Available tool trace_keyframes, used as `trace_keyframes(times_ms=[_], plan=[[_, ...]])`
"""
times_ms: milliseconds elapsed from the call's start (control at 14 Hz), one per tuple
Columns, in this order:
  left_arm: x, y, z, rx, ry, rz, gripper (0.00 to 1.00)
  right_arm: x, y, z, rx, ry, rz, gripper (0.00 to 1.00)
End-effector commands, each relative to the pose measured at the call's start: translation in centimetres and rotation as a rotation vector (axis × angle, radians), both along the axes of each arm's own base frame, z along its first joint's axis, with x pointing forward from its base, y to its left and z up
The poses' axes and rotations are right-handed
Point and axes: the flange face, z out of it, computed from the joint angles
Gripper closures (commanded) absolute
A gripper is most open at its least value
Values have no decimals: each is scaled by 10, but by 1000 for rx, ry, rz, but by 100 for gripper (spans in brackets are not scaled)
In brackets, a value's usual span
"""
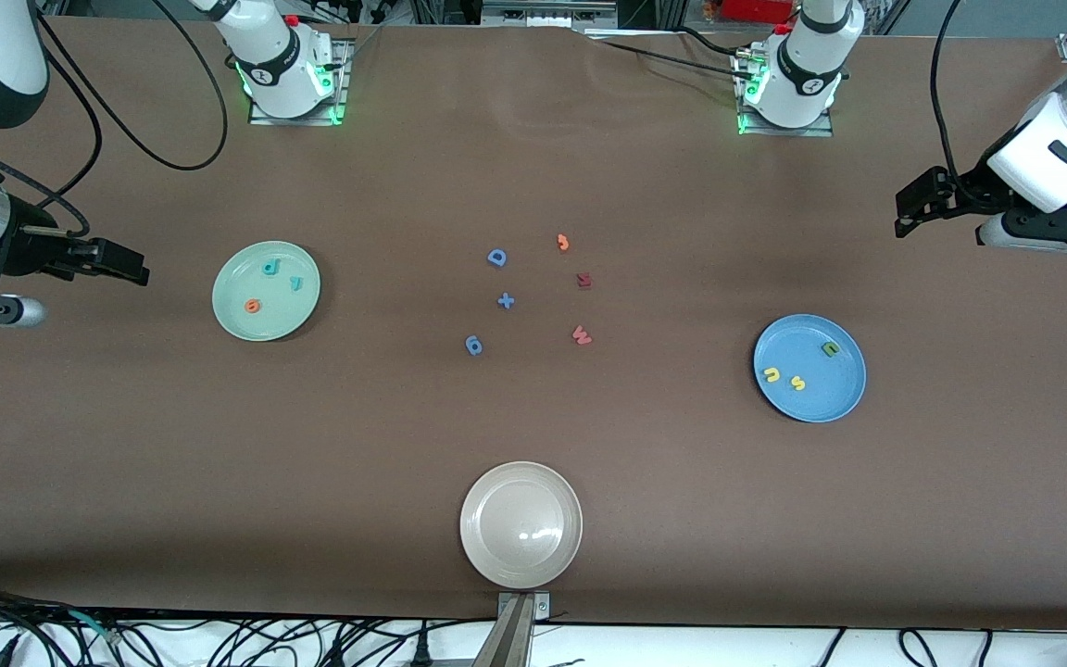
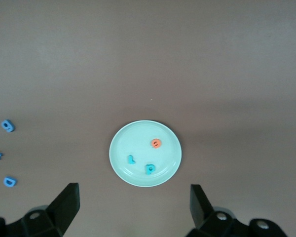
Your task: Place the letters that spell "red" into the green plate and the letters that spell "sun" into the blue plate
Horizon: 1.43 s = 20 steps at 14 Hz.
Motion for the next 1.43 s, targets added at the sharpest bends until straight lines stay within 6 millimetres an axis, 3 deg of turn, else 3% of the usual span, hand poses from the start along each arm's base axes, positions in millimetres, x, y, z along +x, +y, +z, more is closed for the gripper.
trace_keyframes(times_ms=[0,429,1357], plan=[[3,2,5,-19,9,4,0,-8,7,3,-31,-7,17,0],[3,3,5,-15,10,7,0,-21,9,0,-40,-14,19,2],[2,3,4,-15,19,5,0,-14,11,-1,-32,-25,20,1]])
